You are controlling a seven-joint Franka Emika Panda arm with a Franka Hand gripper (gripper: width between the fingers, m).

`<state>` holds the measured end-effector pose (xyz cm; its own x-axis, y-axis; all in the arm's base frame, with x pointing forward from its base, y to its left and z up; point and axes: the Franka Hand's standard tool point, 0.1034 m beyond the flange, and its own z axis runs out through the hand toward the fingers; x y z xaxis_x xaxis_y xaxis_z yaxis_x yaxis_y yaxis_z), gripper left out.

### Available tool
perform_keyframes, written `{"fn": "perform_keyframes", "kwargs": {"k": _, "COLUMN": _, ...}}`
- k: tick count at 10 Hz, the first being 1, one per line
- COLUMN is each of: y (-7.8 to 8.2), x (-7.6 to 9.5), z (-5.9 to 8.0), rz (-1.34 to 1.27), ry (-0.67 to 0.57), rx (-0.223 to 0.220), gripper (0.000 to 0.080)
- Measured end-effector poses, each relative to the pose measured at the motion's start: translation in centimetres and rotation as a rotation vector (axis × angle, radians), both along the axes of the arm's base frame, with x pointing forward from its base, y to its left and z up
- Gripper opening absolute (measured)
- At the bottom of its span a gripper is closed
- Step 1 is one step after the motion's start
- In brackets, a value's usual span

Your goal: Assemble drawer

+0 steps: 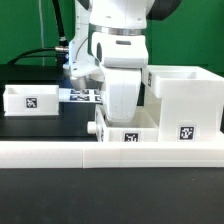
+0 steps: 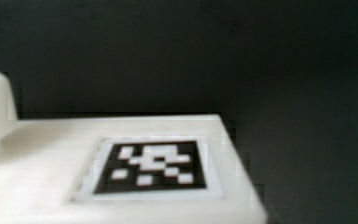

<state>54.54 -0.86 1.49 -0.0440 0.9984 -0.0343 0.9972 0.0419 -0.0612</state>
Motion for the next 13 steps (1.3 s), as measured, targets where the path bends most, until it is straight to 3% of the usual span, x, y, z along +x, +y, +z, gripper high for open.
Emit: {"fn": "perform_keyframes", "kwargs": {"k": 13, "y": 1.3, "x": 0.2, "z": -0.4, "rz": -0.014, "ry": -0.070, "rx": 0.014, "gripper": 0.0041}}
